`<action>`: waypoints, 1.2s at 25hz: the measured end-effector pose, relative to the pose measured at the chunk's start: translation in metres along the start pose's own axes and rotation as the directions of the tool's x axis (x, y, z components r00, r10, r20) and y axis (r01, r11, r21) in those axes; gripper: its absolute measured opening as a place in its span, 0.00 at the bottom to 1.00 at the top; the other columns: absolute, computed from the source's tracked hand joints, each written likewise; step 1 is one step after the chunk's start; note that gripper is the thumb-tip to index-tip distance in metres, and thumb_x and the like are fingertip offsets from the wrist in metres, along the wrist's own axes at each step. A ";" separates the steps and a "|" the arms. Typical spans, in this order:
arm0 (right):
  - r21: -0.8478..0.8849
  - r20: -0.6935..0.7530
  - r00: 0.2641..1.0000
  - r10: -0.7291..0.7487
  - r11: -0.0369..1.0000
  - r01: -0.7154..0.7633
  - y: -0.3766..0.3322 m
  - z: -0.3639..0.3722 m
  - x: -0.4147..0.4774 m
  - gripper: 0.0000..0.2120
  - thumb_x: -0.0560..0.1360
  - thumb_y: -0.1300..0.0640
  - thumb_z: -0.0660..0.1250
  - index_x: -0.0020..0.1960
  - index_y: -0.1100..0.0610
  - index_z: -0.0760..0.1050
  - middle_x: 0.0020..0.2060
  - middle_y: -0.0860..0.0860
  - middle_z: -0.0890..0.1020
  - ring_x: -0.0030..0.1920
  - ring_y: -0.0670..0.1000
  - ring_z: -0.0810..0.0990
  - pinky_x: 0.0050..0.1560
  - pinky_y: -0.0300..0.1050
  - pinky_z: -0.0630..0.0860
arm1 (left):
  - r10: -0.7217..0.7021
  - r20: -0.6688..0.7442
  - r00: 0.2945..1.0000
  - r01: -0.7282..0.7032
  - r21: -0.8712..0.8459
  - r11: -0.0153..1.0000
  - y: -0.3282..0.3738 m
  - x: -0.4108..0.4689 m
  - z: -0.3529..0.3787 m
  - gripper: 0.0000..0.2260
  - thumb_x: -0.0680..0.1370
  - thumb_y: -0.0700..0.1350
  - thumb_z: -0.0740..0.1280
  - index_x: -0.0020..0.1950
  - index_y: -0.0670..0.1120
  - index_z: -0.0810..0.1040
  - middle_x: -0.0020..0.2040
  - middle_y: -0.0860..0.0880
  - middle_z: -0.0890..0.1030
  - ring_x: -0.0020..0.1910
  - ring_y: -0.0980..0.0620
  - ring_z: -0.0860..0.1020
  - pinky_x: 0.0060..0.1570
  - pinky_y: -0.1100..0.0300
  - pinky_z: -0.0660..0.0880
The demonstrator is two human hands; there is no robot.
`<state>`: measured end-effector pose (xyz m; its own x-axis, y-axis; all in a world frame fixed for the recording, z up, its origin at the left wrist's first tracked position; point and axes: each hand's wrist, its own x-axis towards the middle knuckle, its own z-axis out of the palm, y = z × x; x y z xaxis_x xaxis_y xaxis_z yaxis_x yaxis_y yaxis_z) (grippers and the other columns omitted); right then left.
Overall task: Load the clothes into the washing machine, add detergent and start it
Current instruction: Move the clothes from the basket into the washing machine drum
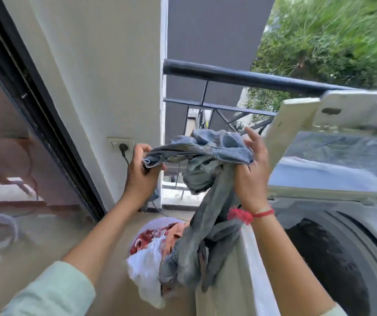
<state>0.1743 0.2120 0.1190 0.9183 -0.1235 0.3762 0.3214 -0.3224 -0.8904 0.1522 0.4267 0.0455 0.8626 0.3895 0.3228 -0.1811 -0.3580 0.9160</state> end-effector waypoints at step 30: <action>-0.579 -0.395 0.895 -0.205 0.813 -0.069 0.135 -0.434 0.021 0.18 0.71 0.68 0.59 0.58 0.57 0.75 0.55 0.59 0.69 0.45 0.48 0.67 0.44 0.43 0.68 | 0.480 0.424 0.768 -0.504 -0.061 0.862 0.212 -0.166 0.391 0.15 0.73 0.34 0.64 0.58 0.44 0.77 0.53 0.46 0.78 0.52 0.47 0.77 0.49 0.56 0.73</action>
<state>0.1370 -0.2412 0.1181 0.6647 -0.4153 0.6210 0.0638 -0.7966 -0.6011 0.1554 -0.0454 0.0932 0.7760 -0.2319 0.5865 -0.6198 -0.4528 0.6410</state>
